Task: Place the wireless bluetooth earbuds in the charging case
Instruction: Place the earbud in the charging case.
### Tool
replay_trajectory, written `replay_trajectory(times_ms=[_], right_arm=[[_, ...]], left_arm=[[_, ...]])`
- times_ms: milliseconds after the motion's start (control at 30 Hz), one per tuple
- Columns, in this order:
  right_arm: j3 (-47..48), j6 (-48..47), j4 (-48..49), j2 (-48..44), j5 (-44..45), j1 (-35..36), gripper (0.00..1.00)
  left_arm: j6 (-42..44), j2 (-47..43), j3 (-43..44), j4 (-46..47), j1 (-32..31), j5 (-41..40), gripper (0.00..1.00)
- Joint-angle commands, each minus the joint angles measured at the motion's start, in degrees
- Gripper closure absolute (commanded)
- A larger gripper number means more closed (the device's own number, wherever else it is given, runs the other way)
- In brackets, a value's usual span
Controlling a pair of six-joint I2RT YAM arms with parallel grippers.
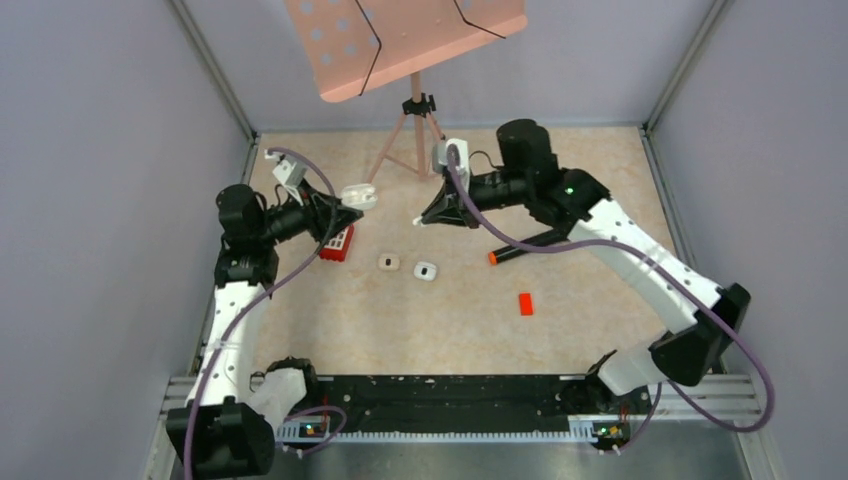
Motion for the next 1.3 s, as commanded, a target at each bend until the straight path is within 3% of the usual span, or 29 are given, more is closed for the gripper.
replay_trajectory(times_ms=[0,200,400,633,833,1267], right_arm=[[3.8,13.2,7.7,-4.4,6.3,0.5,1.00],[10.8,19.7,7.6,-0.9,8.8,0.5,1.00],[10.1,20.1,6.7,1.0,10.1,0.8,1.00],[9.9,19.5,6.7,1.4,9.5,1.2,1.00],[9.3,18.1,5.7,2.1,6.7,1.3,1.00],[7.4,15.2,4.1,1.9,8.0,1.7,1.00]], left_arm=[[-1.9,2.5,1.5,13.2,-6.4,2.4,1.00],[-1.1,6.1,0.6,17.9,-17.2,0.2,1.00],[-3.1,9.6,1.6,21.9,-21.4,-0.7,1.00],[-1.7,10.7,3.4,21.9,-22.4,-0.3,1.00],[7.0,10.0,5.7,14.2,-22.5,0.7,1.00],[15.4,10.6,9.4,7.3,-22.6,1.4,1.00]])
